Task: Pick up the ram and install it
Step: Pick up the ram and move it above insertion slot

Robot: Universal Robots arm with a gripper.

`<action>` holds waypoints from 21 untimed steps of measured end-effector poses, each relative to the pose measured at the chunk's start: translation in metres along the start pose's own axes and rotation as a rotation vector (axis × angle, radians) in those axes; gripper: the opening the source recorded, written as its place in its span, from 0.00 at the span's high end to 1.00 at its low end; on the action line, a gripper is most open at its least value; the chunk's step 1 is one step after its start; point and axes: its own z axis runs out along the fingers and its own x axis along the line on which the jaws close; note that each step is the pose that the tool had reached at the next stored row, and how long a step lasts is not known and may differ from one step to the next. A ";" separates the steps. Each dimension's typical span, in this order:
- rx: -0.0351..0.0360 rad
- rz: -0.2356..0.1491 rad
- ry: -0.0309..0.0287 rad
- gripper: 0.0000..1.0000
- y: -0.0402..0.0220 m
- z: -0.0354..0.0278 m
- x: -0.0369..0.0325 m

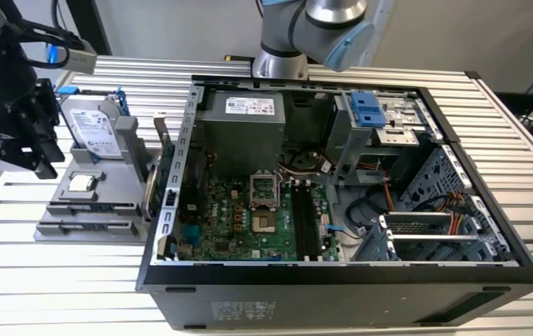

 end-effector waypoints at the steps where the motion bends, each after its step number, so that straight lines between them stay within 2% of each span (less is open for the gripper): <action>1: -0.0001 0.000 0.0000 0.00 0.0002 0.0018 0.0007; 4: -0.0105 0.000 0.0000 0.00 0.0016 0.0047 0.0017; 8: -0.0111 0.000 0.0002 0.00 0.0016 0.0118 0.0028; 10: -0.0102 0.001 0.0004 0.00 0.0019 0.0154 0.0054; 15: 0.0025 0.017 0.0007 0.00 0.0021 0.0247 0.0097; 21: 0.0028 0.019 0.0009 0.00 0.0006 0.0355 0.0099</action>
